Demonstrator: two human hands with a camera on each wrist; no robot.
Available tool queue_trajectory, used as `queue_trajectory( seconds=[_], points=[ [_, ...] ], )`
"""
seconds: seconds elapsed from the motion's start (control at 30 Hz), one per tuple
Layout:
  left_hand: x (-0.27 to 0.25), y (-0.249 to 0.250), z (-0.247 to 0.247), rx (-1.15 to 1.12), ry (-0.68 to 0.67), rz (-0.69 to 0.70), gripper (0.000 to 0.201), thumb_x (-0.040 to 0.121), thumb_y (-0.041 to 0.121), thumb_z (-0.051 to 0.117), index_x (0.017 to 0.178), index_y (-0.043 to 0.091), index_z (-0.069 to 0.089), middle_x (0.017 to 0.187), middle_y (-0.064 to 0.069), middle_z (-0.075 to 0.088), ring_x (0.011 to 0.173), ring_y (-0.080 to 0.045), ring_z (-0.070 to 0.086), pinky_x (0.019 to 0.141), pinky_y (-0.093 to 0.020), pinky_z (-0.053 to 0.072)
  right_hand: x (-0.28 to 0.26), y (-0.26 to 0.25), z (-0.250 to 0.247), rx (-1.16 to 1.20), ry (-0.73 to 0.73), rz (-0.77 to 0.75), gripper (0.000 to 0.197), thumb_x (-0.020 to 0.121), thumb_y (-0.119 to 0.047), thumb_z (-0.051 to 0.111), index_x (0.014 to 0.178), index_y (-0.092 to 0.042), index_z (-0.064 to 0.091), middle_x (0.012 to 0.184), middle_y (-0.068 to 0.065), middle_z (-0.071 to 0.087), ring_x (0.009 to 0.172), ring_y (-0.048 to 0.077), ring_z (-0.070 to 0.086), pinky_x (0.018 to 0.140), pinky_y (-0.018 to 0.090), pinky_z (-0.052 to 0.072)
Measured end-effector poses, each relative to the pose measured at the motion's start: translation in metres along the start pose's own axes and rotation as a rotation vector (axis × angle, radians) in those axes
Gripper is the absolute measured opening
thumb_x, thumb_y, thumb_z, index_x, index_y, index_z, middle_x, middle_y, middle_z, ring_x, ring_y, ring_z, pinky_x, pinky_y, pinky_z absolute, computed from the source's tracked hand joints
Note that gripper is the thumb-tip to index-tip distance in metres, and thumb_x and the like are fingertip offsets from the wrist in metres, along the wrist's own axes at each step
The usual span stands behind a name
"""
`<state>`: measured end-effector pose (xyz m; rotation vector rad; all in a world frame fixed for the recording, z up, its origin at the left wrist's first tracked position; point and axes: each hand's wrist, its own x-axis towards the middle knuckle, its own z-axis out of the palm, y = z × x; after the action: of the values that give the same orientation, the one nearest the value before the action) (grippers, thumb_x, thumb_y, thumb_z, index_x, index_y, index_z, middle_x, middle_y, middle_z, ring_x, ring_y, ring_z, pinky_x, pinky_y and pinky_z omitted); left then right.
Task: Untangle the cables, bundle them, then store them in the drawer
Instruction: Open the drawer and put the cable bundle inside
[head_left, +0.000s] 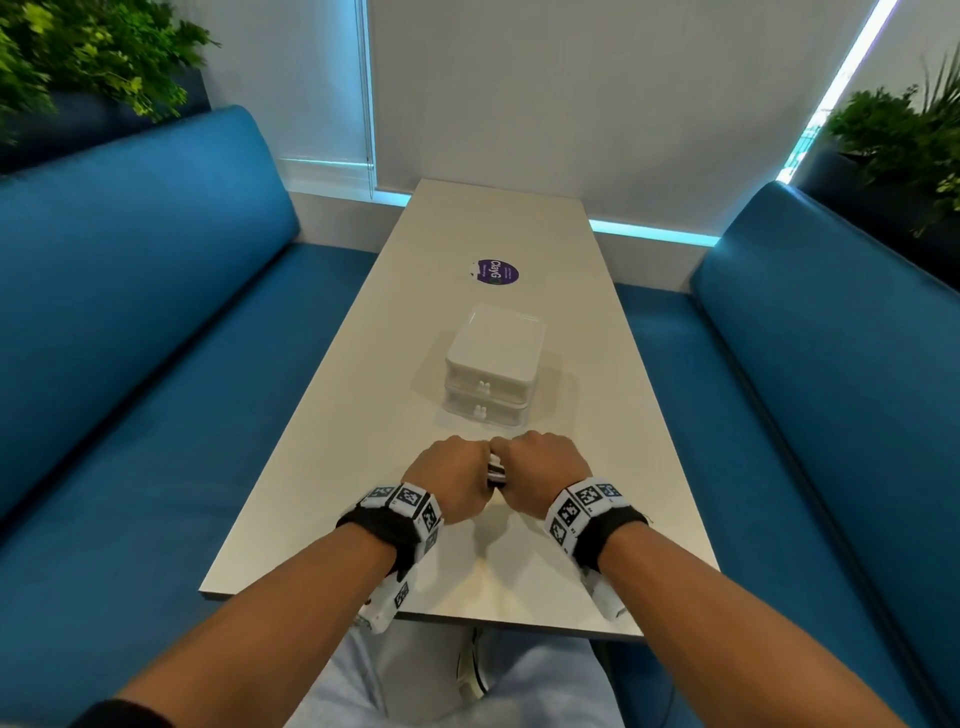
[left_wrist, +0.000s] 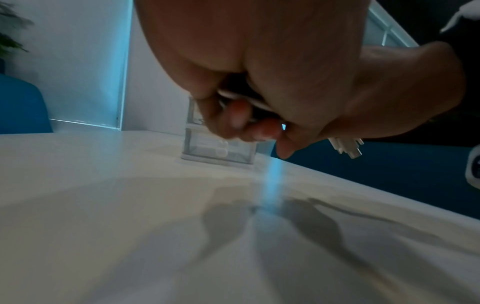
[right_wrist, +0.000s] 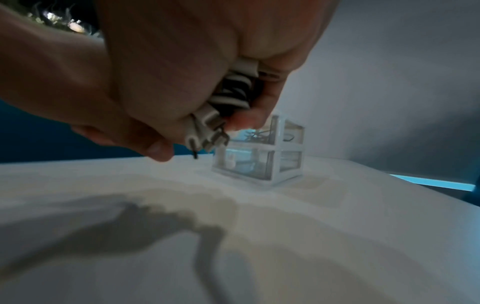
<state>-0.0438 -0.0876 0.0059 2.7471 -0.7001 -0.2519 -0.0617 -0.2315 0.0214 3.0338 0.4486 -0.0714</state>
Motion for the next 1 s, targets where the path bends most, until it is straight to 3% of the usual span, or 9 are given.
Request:
queue_trajectory(
  seconds=[0.17,0.27,0.4,0.5,0.6,0.73,0.83,0.93,1.0],
  points=[
    [0.014,-0.043,-0.008,-0.574,0.085,-0.157,0.056,0.076,0.027,0.076,0.122,0.027,0.045,0.105,0.004,0.064,0.087,-0.018,0.068,0.068,-0.030,0.053,0.015,0.039,-0.019,0.204,0.178,0.237,0.018,0.084,-0.025,0.059,0.102,-0.027,0.058,0.087,0.001,0.068,0.078,0.030,0.066,0.063,0.034,0.051],
    [0.016,-0.075,0.002,-0.414,0.003,-0.318,0.043,0.082,0.028,0.074,0.117,0.022,0.051,0.109,0.003,0.063,0.099,-0.020,0.063,0.082,-0.031,0.051,0.033,0.058,-0.029,0.252,0.274,0.281,0.019,0.085,-0.028,0.062,0.104,-0.027,0.058,0.097,-0.002,0.065,0.080,0.028,0.065,0.067,0.036,0.054],
    [0.019,-0.080,0.017,-0.242,-0.085,-0.320,0.020,0.084,0.027,0.068,0.099,0.026,0.054,0.114,-0.002,0.065,0.104,-0.022,0.061,0.091,-0.031,0.049,0.061,0.052,-0.040,0.214,0.120,0.110,0.034,0.082,-0.023,0.066,0.116,-0.026,0.061,0.144,-0.008,0.048,0.102,0.026,0.065,0.084,0.042,0.056],
    [0.023,-0.067,0.026,-0.248,-0.088,-0.307,0.014,0.085,0.026,0.063,0.096,0.026,0.055,0.113,-0.003,0.064,0.102,-0.024,0.061,0.089,-0.032,0.049,0.070,0.043,-0.035,0.228,-0.023,0.088,0.045,0.079,-0.021,0.067,0.123,-0.027,0.058,0.138,-0.004,0.057,0.111,0.026,0.063,0.092,0.043,0.054],
    [0.022,-0.053,0.039,-0.251,-0.068,-0.315,0.011,0.084,0.030,0.060,0.095,0.026,0.058,0.109,-0.003,0.066,0.098,-0.025,0.062,0.085,-0.032,0.050,0.063,0.040,-0.022,0.269,0.003,0.071,0.057,0.080,-0.020,0.068,0.135,-0.025,0.055,0.151,-0.009,0.044,0.123,0.023,0.055,0.100,0.039,0.048],
    [0.021,-0.042,0.040,-0.186,-0.006,-0.355,0.023,0.094,0.036,0.053,0.102,0.016,0.062,0.106,-0.009,0.066,0.098,-0.032,0.063,0.082,-0.036,0.051,0.044,0.043,-0.017,0.337,0.125,0.076,0.042,0.078,-0.022,0.067,0.118,-0.031,0.060,0.126,-0.010,0.061,0.105,0.024,0.062,0.083,0.036,0.052],
    [0.022,-0.034,0.038,-0.258,0.031,-0.385,0.035,0.095,0.042,0.054,0.085,0.010,0.063,0.094,-0.014,0.068,0.085,-0.035,0.064,0.070,-0.034,0.048,0.030,0.042,-0.016,0.367,0.158,0.069,0.031,0.076,-0.021,0.067,0.105,-0.032,0.061,0.106,-0.012,0.067,0.091,0.021,0.064,0.070,0.031,0.048],
    [0.021,-0.021,0.041,-0.342,0.043,-0.388,0.044,0.095,0.046,0.056,0.066,0.012,0.054,0.079,-0.012,0.066,0.078,-0.036,0.065,0.059,-0.031,0.040,0.017,0.036,-0.014,0.431,0.202,0.127,0.029,0.077,-0.024,0.066,0.105,-0.033,0.063,0.101,-0.010,0.069,0.089,0.022,0.065,0.072,0.032,0.051],
    [0.020,-0.011,0.043,-0.351,0.034,-0.385,0.048,0.095,0.050,0.054,0.063,0.013,0.053,0.072,-0.008,0.062,0.076,-0.034,0.066,0.056,-0.030,0.038,0.012,0.031,-0.011,0.479,0.219,0.161,0.037,0.079,-0.024,0.068,0.114,-0.031,0.063,0.114,-0.007,0.066,0.096,0.022,0.064,0.080,0.033,0.052]
  ],
)
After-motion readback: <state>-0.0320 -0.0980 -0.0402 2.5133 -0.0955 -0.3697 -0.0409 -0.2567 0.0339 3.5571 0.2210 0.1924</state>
